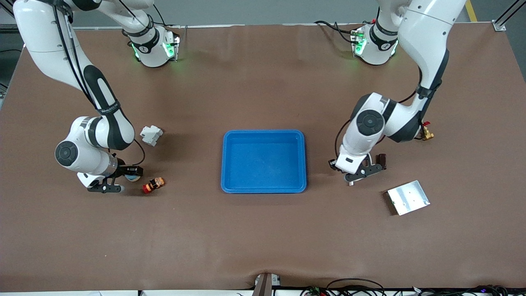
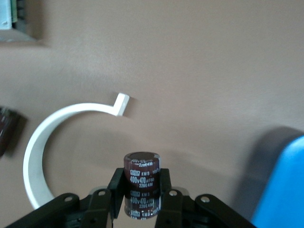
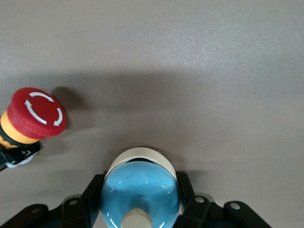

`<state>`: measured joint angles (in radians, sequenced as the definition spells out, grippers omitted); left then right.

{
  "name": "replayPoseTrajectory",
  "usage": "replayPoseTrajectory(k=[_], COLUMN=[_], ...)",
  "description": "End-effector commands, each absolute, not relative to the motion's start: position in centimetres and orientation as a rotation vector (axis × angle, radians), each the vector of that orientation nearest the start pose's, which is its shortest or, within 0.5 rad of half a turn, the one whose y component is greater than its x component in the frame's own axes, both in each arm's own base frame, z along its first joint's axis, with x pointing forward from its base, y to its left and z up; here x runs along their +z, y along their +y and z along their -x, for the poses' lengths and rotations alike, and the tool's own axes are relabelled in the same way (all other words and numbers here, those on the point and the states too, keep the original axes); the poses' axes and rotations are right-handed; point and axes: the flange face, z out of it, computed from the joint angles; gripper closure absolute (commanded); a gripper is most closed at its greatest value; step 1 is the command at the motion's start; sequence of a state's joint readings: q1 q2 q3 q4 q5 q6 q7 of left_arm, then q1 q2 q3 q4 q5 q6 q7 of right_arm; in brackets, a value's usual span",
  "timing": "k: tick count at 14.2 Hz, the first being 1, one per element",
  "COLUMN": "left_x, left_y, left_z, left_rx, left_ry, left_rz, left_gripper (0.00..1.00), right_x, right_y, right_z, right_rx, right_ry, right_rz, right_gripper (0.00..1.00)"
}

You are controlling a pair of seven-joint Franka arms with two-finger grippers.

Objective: Place electrolytic capacitor and blue bell in tray
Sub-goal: 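Grasp the capacitor with the left gripper while the right gripper grasps the bell, then carry the capacitor and bell into the blue tray and lower them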

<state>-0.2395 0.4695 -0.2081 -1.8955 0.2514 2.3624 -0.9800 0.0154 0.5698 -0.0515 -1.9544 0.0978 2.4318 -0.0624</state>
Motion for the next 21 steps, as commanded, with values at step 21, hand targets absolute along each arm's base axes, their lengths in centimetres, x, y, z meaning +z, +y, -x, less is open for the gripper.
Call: replayPoseTrajectory(k=[21], left_x=[25.0], left_y=[-45.5], left_z=[-54.9], left_rx=[-0.022], left_ry=[-2.334], left_rz=[2.218], left_gripper=[1.0], right_x=[25.8], right_y=[36.0], right_z=[-56.5], right_rx=[0.174], right_ry=[0.469], right_rz=[3.016], right_gripper=[0.83])
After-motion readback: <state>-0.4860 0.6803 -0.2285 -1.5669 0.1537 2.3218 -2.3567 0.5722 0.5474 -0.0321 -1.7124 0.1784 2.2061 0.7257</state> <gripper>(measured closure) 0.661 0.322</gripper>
